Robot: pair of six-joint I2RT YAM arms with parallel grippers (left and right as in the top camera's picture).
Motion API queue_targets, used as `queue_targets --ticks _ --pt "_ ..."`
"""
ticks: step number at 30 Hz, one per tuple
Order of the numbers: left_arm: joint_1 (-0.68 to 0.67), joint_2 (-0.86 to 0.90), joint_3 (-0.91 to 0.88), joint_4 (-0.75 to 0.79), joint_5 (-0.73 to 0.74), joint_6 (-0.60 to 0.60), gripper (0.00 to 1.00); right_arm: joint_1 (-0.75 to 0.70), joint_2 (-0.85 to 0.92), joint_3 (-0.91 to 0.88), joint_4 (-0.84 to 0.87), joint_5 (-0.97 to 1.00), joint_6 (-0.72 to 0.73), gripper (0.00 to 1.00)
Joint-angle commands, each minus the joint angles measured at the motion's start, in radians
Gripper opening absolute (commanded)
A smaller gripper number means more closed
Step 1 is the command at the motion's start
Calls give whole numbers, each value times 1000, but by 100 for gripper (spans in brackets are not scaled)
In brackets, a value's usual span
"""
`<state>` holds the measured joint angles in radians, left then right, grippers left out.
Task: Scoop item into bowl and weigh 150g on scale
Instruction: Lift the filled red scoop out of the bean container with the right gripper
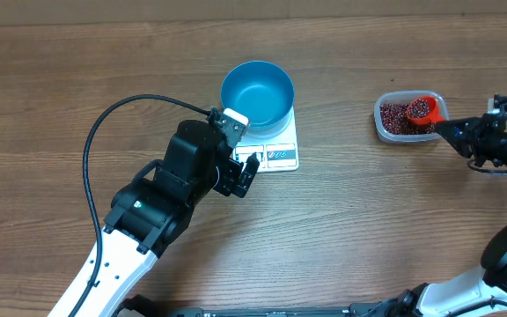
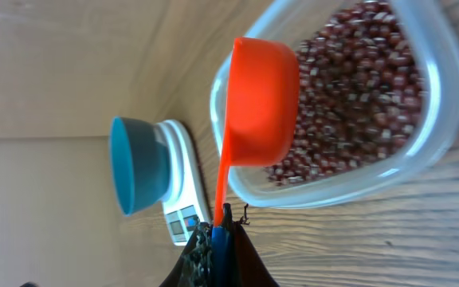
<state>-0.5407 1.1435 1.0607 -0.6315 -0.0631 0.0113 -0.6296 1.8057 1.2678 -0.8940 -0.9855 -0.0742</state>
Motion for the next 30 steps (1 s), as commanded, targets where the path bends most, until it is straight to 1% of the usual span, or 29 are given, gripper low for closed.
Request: queue_targets --ticks 1,9,15,19,24,30 --pt "4 2 -3 1 2 19 100 -1 3 -6 2 -114 -14 4" --pt "4 2 -3 1 2 19 100 3 3 -5 2 -248 -14 4" --pt "4 2 -3 1 1 19 100 39 3 -3 11 -318 -13 4" --pt "4 2 -3 1 2 19 100 90 3 -2 33 -319 6 4" --pt "4 2 -3 1 2 19 100 182 3 11 90 -318 75 4" --pt "4 2 -3 1 2 19 100 308 3 70 155 -314 156 4"
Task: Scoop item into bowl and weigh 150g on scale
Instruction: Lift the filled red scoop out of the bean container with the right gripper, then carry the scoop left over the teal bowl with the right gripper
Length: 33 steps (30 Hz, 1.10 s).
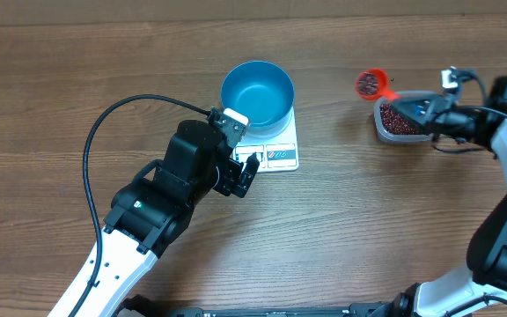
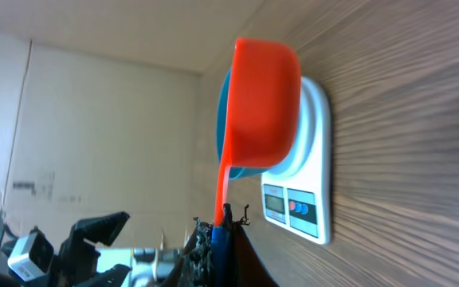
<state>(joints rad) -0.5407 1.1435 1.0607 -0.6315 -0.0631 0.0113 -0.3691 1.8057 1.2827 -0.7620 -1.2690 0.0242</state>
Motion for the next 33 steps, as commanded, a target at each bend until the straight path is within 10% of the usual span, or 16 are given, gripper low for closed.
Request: queue_targets --ticks 1,14,33 --pt "4 2 -3 1 2 19 100 67 3 64 38 -27 74 4" --pt "4 2 -3 1 2 19 100 334 3 120 265 100 265 4" --pt "4 2 -3 1 2 19 100 557 3 119 330 489 97 4"
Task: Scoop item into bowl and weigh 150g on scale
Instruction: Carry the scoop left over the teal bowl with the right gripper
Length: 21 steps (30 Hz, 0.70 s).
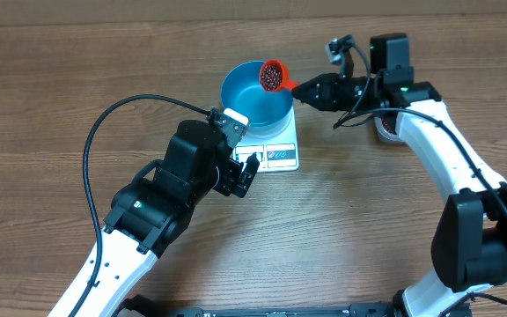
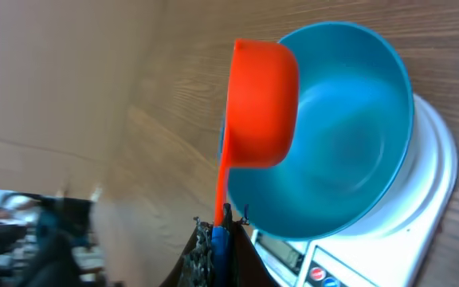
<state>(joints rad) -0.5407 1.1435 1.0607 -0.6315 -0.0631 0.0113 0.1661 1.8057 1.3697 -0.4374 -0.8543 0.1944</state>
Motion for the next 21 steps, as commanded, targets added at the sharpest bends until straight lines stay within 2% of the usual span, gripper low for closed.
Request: queue_targets --ticks 1,6,15,21 --pt "4 2 -3 1 2 19 100 31 3 32 6 92 -84 4" --pt "4 2 -3 1 2 19 100 74 3 32 0 237 -150 4" --pt "4 2 -3 1 2 19 100 156 3 32 -3 426 -370 4" --pt "4 2 -3 1 2 19 100 184 3 32 -12 488 -496 4"
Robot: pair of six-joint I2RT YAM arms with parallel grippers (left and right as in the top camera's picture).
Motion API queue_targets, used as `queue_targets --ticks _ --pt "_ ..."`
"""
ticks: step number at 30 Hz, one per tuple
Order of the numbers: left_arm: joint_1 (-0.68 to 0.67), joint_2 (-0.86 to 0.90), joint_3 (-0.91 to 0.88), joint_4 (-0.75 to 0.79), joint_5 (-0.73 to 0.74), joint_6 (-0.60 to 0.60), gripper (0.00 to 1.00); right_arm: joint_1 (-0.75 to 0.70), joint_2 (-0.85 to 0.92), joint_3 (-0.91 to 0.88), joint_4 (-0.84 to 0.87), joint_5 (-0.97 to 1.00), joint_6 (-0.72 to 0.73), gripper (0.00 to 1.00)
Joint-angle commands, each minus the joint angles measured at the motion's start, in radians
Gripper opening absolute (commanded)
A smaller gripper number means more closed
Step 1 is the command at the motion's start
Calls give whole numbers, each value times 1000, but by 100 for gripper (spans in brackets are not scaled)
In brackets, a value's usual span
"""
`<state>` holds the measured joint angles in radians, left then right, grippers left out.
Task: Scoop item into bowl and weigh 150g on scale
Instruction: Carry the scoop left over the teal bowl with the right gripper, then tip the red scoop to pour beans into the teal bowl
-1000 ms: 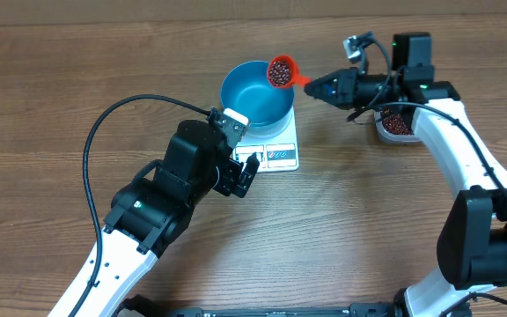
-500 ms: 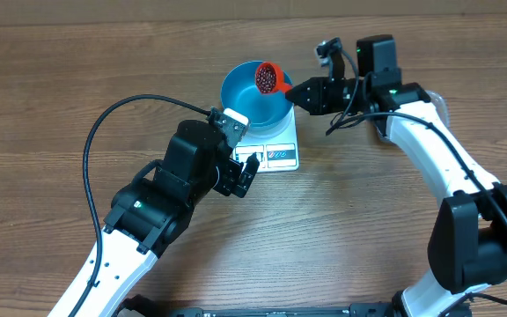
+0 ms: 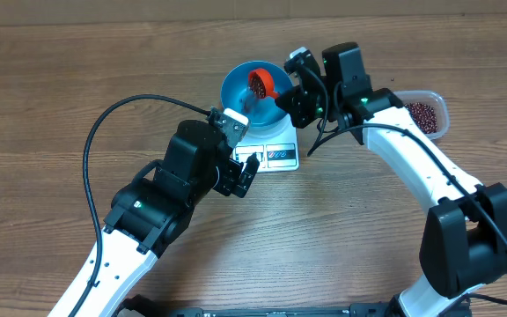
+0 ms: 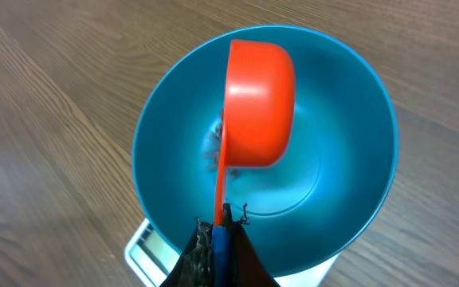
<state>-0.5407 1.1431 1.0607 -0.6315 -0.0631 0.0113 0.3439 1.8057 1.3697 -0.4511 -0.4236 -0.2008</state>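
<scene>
The blue bowl (image 3: 255,99) (image 4: 333,159) stands on the white scale (image 3: 280,151) (image 4: 143,249). My right gripper (image 3: 294,95) (image 4: 220,229) is shut on the handle of the orange scoop (image 3: 261,82) (image 4: 257,104). It holds the scoop tipped on its side over the bowl. A few red beans (image 4: 212,147) show as a blur at the scoop's lip inside the bowl. My left gripper (image 3: 246,173) rests at the scale's front left corner. Its fingers are apart with nothing between them.
A clear tub of red beans (image 3: 424,114) sits on the wooden table to the right of the scale, behind my right forearm. The left arm's black cable (image 3: 104,123) loops over the table's left side.
My right gripper has moved further over the bowl and turned the scoop from level to tipped on its side. Beans are now leaving it into the bowl. The left arm has stayed still.
The right gripper first held the filled scoop over the bean tub at the far right. Then it held it left of the tub, then level over the bowl's far rim. Now the scoop is tipped inside the bowl. The left arm never moved.
</scene>
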Motion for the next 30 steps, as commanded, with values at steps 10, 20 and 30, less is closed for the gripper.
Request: queue_targets --ticks 10,20,30 --pt "4 2 -3 1 2 19 100 6 3 32 -30 90 -312 4" --pt "4 2 -3 1 2 19 100 6 3 32 -54 90 -394 4" --pt "4 2 -3 1 2 19 100 6 3 32 -100 148 -518 4"
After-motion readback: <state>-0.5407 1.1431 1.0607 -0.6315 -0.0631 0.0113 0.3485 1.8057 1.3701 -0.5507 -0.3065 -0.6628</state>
